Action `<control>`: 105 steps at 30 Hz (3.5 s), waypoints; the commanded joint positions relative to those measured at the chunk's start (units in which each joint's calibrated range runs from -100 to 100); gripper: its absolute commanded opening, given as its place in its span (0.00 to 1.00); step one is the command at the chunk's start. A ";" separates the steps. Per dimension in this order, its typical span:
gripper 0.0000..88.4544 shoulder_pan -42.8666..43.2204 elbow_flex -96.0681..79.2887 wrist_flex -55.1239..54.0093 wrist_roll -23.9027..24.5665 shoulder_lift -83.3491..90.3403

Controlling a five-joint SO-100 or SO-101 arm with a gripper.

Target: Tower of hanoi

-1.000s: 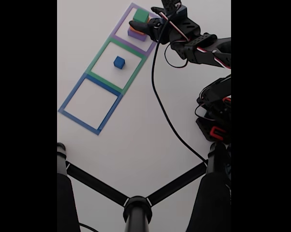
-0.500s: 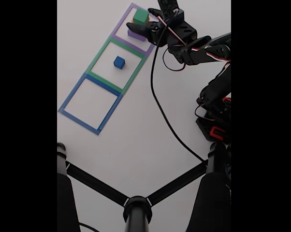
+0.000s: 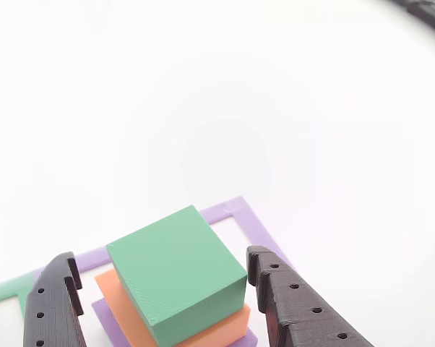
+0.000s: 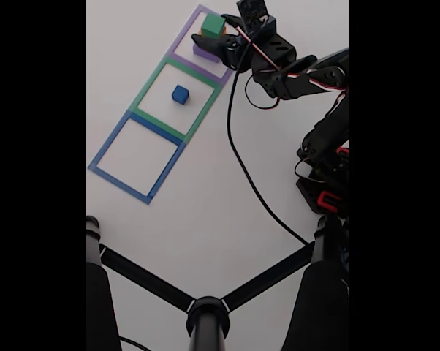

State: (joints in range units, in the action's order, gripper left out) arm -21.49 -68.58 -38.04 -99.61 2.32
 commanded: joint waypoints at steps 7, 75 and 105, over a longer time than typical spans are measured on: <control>0.18 1.17 1.48 -1.50 -0.39 0.40; 0.06 31.52 76.35 132.78 -0.39 32.21; 0.06 44.17 -3.79 4.74 -0.39 6.73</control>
State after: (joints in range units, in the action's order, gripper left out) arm 21.90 -72.41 -18.78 -99.61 15.91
